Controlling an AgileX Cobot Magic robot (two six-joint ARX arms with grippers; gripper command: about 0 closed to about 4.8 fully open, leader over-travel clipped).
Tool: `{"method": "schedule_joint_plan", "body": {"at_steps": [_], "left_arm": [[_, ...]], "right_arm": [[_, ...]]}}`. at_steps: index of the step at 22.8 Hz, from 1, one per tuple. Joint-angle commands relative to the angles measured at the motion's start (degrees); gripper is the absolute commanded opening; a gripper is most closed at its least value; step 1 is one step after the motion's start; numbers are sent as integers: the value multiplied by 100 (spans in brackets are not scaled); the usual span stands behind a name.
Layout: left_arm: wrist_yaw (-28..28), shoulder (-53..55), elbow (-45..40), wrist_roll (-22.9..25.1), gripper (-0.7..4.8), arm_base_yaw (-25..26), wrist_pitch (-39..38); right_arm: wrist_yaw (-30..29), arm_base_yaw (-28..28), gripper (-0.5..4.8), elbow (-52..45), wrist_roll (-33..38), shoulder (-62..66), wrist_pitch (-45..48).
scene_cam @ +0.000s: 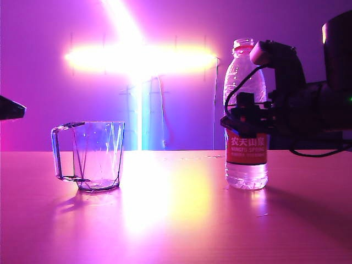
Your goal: Pick up the mineral water bottle on the table and pour water into the mug until it's half full.
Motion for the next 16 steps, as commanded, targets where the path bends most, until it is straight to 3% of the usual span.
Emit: {"method": "schedule_joint_plan", "body": {"at_steps": [1, 4, 6, 10, 16], "left_arm": [[0, 2, 22, -15, -2, -2, 74], [4, 2, 22, -15, -2, 39, 74], [2, 0, 22, -15, -2, 295, 74], [0, -55, 22, -15, -2, 671, 74], [0, -280, 22, -15, -2, 975, 76]], "right_arm": [[4, 4, 260, 70, -61, -24, 166], [4, 4, 260, 68, -85, -57, 168], [7, 9, 259, 74, -522, -225, 164], [4, 9, 260, 192, -715, -507, 11], [-146, 282, 260, 1283, -1993, -691, -1880]]}}
